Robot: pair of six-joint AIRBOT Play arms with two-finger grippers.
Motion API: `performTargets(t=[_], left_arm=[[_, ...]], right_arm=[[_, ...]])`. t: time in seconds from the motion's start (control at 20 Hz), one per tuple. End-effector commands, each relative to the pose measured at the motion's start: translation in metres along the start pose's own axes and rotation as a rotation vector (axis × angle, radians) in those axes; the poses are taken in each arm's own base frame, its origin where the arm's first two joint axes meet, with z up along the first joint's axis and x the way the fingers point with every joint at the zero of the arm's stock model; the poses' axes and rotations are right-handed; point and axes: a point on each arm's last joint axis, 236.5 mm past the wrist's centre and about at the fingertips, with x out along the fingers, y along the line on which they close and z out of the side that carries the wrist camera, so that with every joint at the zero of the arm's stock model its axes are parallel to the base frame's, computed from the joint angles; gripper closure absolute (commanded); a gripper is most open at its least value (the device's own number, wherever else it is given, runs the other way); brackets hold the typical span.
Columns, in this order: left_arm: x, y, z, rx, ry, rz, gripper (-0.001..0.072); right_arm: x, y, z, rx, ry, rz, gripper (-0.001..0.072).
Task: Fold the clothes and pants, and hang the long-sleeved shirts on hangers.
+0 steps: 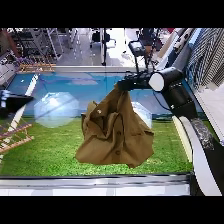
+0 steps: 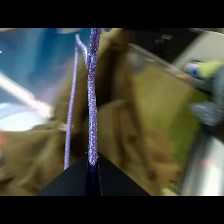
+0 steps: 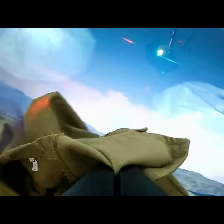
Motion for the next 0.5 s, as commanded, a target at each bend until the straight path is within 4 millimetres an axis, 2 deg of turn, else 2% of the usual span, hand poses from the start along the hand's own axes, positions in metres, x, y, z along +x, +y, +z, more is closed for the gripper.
performTargets(t=[0.0, 0.1, 0.25, 0.35, 0.45], left_arm=[[0.05, -0.046, -0.014, 0.027, 0.026, -0.257, 0.069], [0.073, -0.03, -0.02, -0.01, 0.027, -0.232, 0.069], [0.097, 0.011, -0.027, -0.066, 0.007, -0.128, 0.069], [0.101, 0.029, -0.032, -0.088, 0.0, -0.081, 0.069], [0.089, 0.032, -0.031, -0.089, -0.005, -0.073, 0.0691]], right_arm=[[-0.002, -0.031, 0.002, -0.004, -0.006, -0.056, 0.0682], [-0.002, -0.033, 0.002, -0.003, -0.005, -0.058, 0.0682], [-0.002, -0.026, 0.0, -0.022, 0.003, -0.04, 0.0682], [-0.002, -0.024, -0.002, -0.029, 0.009, -0.037, 0.0682], [-0.002, -0.026, -0.003, -0.03, 0.017, -0.042, 0.0682]])
